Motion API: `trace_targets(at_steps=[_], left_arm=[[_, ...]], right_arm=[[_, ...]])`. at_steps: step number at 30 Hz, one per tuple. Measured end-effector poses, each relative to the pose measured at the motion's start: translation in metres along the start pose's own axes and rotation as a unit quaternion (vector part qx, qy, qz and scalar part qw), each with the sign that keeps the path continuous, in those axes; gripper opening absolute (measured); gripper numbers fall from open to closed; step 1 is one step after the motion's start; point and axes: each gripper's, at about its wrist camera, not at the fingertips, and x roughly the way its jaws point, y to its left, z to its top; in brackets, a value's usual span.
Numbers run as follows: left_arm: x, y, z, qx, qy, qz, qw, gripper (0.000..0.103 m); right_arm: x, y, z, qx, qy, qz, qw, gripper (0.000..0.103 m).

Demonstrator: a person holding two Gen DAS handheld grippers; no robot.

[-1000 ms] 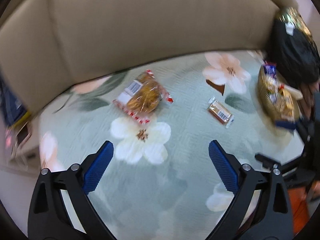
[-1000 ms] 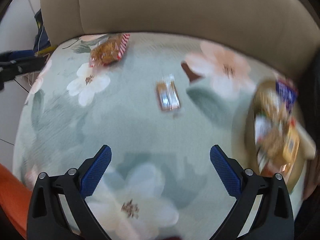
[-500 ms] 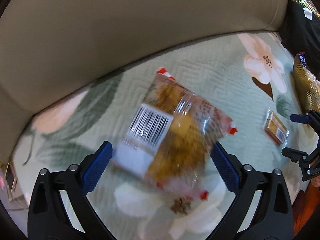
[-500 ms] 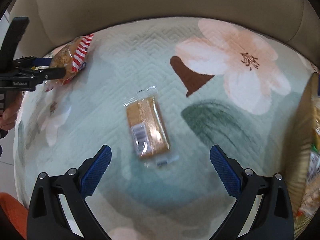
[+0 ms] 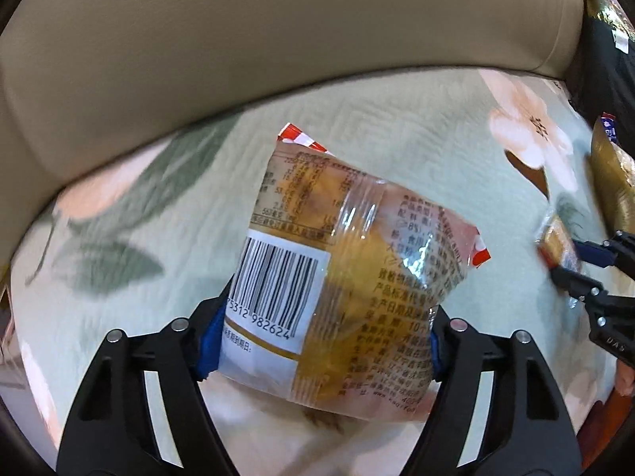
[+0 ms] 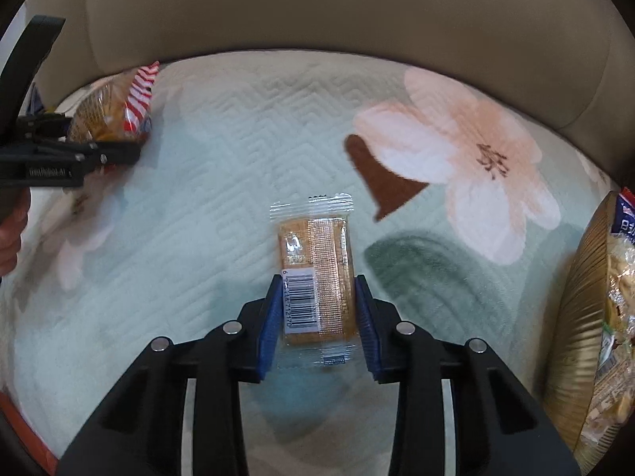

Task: Organize snacks
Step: 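Grasp the red-striped bun bag with the left tool while the right tool grasps the brown wafer bar, then carry both items to the amber bowl and open both tools to drop them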

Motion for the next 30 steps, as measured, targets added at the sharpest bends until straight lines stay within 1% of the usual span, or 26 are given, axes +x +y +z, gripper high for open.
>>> trace_targets(at_steps=[2, 3, 4, 6, 8, 12, 14, 16, 18, 19, 21, 23, 25, 27, 28, 30], left_arm=[[-0.013, -0.009, -0.009, -0.01, 0.004, -0.006, 0.9999, 0.074], [-0.027, -0.018, -0.016, -0.009, 0.001, -0.004, 1.0, 0.074], [-0.035, -0.024, -0.018, -0.007, -0.001, -0.005, 1.0, 0.074], [-0.06, -0.04, -0.026, 0.003, -0.008, -0.006, 0.9999, 0.074], [-0.084, -0.058, -0.028, 0.014, -0.022, -0.006, 0.9996, 0.074], [-0.133, -0.096, -0.027, 0.028, -0.055, -0.02, 0.9979, 0.074], [-0.15, -0.124, -0.025, 0.045, -0.073, -0.031, 0.9959, 0.074], [-0.171, -0.155, -0.022, 0.066, -0.091, -0.041, 0.9928, 0.074], [-0.185, -0.186, -0.018, 0.077, -0.106, -0.058, 0.9896, 0.074], [-0.191, -0.198, -0.018, 0.078, -0.112, -0.068, 0.9883, 0.074], [-0.195, -0.228, -0.008, 0.078, -0.121, -0.097, 0.9848, 0.074], [-0.194, -0.258, 0.002, 0.08, -0.123, -0.118, 0.9821, 0.074], [-0.186, -0.295, 0.011, 0.099, -0.12, -0.128, 0.9795, 0.074], [-0.177, -0.325, 0.018, 0.112, -0.112, -0.133, 0.9785, 0.074], [-0.17, -0.34, 0.024, 0.115, -0.107, -0.136, 0.9781, 0.074], [-0.154, -0.363, 0.033, 0.113, -0.099, -0.14, 0.9787, 0.075]], right_arm=[[-0.004, 0.002, -0.004, 0.011, 0.006, 0.031, 0.999, 0.034], [-0.008, 0.003, -0.007, 0.02, 0.01, 0.05, 0.998, 0.034], [-0.016, 0.003, -0.011, 0.029, 0.012, 0.07, 0.997, 0.034], [-0.037, 0.002, -0.016, 0.044, 0.007, 0.092, 0.995, 0.034], [-0.061, -0.002, -0.023, 0.055, -0.002, 0.096, 0.994, 0.034], [-0.103, -0.019, -0.03, 0.082, -0.018, 0.104, 0.991, 0.034], [-0.13, -0.039, -0.038, 0.108, -0.028, 0.108, 0.988, 0.034], [-0.154, -0.067, -0.047, 0.129, -0.04, 0.106, 0.985, 0.034], [-0.183, -0.101, -0.061, 0.154, -0.058, 0.087, 0.983, 0.034], [-0.189, -0.108, -0.061, 0.163, -0.063, 0.079, 0.981, 0.035], [-0.21, -0.142, -0.074, 0.191, -0.076, 0.059, 0.977, 0.035], [-0.23, -0.179, -0.089, 0.221, -0.101, 0.054, 0.969, 0.035], [-0.241, -0.2, -0.099, 0.235, -0.112, 0.041, 0.965, 0.035], [-0.245, -0.222, -0.108, 0.253, -0.115, 0.031, 0.96, 0.035], [-0.244, -0.236, -0.114, 0.268, -0.114, 0.033, 0.956, 0.035], [-0.239, -0.251, -0.121, 0.287, -0.111, 0.039, 0.951, 0.035]])
